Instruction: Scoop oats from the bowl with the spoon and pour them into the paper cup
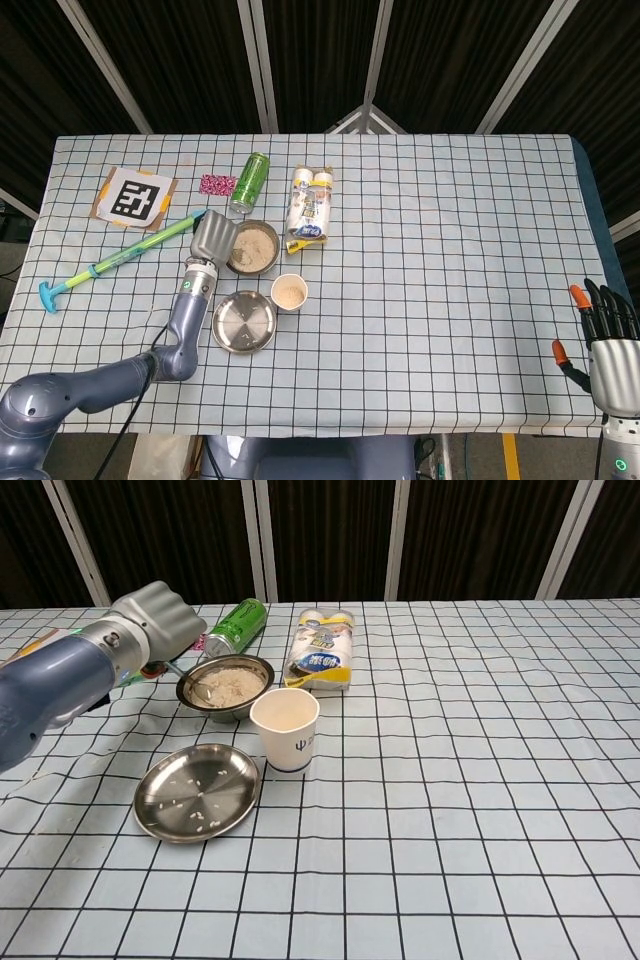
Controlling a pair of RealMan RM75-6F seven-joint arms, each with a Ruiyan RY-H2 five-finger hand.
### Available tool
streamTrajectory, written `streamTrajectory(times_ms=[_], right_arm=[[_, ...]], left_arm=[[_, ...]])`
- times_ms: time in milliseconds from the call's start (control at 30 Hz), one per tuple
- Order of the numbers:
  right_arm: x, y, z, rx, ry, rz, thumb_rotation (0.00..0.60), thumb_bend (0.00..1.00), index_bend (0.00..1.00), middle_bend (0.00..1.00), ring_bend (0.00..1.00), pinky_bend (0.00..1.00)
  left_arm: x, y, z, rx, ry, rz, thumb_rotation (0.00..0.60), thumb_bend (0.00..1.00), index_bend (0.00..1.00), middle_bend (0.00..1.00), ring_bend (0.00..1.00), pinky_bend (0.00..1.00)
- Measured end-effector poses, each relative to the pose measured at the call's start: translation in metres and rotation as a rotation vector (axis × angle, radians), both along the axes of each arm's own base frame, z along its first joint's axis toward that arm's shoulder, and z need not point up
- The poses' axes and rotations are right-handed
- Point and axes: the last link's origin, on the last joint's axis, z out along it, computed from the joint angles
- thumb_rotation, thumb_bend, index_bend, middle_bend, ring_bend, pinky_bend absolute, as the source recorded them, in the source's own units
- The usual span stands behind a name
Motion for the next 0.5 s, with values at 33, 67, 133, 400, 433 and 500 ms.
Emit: streamTrajectory(times_ms=[33,67,133,400,433,500], right_arm=[[0.0000,0.0000,-0.0001,0.000,0.000,0.000,0.600,0.38,0.00,0.04,0.00,0.09],[0.0000,0.0000,0.0000,0.001,0.000,0.000,0.600,0.38,0.00,0.04,0.00,0.09],[0.0000,0.0000,0.0000,0.001,0.000,0.000,0.600,0.38,0.00,0.04,0.00,0.09],[0.0000,0.0000,-0.0002,0.001,0.001,-0.001,0.600,0.38,0.00,0.04,0.00,0.09],[-0.0001,0.0000,-0.0001,0.002,0.001,-0.001,0.600,0.38,0.00,0.04,0.00,0.09],[-0.0001,-0.0001,-0.0001,0.004,0.001,-0.002,0.600,0.38,0.00,0.04,0.00,0.09]], left_arm=[[0.0003,0.0002,0.0003,0.006,-0.006,0.002,0.600,0.46,0.56,1.00,1.00,1.00],[0.0005,0.0002,0.0007,0.014,-0.016,0.006,0.600,0.46,0.56,1.00,1.00,1.00],[0.0006,0.0002,0.0009,0.024,-0.034,0.014,0.600,0.46,0.56,1.00,1.00,1.00],[-0.0022,-0.0027,0.0008,0.065,-0.102,0.041,0.600,0.46,0.57,1.00,1.00,1.00],[-0.0027,-0.0034,0.0006,0.069,-0.111,0.043,0.600,0.46,0.57,1.00,1.00,1.00],[-0.0041,-0.0049,0.0001,0.081,-0.135,0.049,0.600,0.46,0.57,1.00,1.00,1.00]])
